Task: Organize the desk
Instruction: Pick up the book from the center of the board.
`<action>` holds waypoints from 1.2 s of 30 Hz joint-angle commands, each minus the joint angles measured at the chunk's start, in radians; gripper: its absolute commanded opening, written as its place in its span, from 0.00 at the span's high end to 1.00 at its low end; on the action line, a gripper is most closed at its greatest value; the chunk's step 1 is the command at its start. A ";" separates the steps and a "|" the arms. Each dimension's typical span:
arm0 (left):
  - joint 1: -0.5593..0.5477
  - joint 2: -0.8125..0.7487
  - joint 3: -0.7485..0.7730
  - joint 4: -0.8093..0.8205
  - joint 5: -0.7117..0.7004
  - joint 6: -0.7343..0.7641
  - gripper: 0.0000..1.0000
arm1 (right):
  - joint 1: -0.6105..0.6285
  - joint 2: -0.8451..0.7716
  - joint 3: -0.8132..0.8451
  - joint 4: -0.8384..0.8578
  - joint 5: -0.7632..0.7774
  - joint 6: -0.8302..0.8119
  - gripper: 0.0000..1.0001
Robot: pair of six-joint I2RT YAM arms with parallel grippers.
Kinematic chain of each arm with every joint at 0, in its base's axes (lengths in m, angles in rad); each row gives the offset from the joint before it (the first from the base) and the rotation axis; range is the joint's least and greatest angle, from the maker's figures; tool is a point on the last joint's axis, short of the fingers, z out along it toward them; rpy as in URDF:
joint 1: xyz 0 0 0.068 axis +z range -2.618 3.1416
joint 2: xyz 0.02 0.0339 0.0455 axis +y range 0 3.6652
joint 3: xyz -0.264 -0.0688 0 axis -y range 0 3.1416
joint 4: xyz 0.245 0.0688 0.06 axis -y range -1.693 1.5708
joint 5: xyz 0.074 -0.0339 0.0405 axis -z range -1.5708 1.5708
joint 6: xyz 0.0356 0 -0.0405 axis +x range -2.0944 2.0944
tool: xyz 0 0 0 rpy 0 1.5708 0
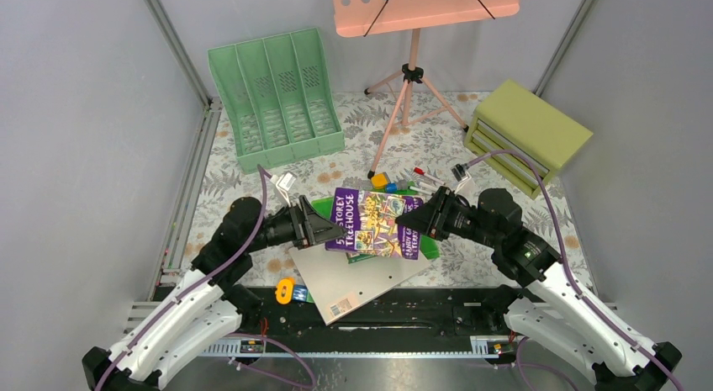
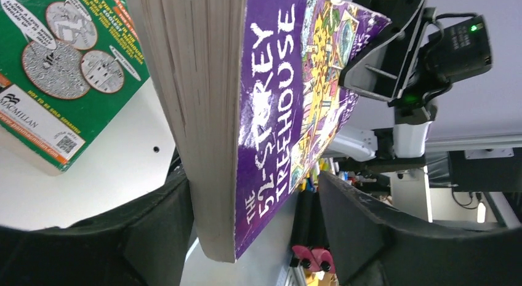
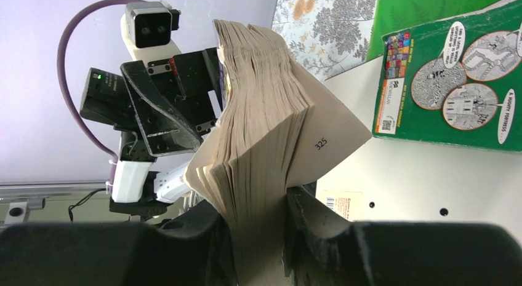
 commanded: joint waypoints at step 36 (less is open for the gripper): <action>0.001 0.005 0.054 0.292 0.120 -0.126 1.00 | 0.007 0.060 0.037 0.078 0.003 -0.025 0.55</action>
